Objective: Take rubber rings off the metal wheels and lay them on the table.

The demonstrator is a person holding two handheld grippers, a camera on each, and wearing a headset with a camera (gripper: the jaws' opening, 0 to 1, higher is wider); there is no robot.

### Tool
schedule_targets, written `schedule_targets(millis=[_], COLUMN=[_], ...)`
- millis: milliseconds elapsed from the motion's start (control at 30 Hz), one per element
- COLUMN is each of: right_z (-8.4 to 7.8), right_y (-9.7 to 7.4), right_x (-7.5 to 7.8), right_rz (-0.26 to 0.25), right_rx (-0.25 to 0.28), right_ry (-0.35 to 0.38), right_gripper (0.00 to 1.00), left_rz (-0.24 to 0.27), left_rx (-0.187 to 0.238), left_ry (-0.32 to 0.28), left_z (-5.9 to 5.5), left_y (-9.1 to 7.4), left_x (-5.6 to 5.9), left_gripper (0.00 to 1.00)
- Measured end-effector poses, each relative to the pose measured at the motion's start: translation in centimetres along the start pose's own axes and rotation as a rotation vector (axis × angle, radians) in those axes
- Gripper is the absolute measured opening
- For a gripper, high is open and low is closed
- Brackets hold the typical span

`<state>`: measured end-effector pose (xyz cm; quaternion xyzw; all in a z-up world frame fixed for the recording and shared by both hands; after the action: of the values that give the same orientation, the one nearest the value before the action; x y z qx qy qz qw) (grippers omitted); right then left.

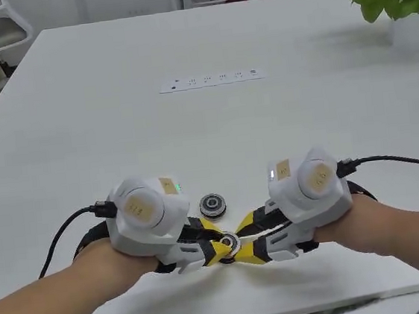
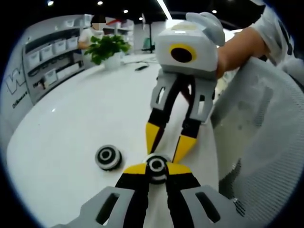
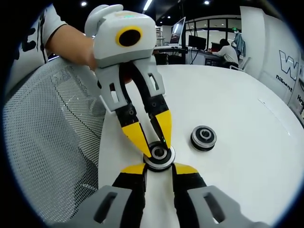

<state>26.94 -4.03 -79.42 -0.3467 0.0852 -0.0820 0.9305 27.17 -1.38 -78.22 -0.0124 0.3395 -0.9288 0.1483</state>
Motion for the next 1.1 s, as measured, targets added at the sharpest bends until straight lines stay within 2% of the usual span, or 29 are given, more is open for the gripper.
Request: schedule_targets(millis=[567, 967, 1100], right_z=[-0.20, -0.45, -0.57], right_y=[-0.16, -0.36, -0.43], right_x=[0.02, 0.14, 0.27], right_rz=[-0.004, -0.004, -0.009], right_rx=[-0.014, -0.023, -0.029], right_ry=[0.002, 0.014, 0.018], right_gripper=[0.14, 0.07, 0.00], left_rz=[0.002, 0.005, 0.006], left_rx=[0.000, -0.002, -0.002], left_ry=[-0.006, -0.007, -0.008], left_z=[-0.02, -0.03, -0.04], left_y=[-0.05, -0.02, -0.03], left_x=[0.02, 0.00, -0.02], left_gripper=[0.14, 0.14, 0.14])
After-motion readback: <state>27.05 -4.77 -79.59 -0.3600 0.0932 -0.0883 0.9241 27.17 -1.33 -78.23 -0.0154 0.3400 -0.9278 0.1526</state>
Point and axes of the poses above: the centre of the closed fingertips' face, and the gripper's own axes: y roughly forward along the fingers, x roughly to its right, z roughly out of its top, the point moved 2 cm from there along -y, roughly backward along the fingers, and after that the axes turned 6 degrees about y, right-handed, at the moved point
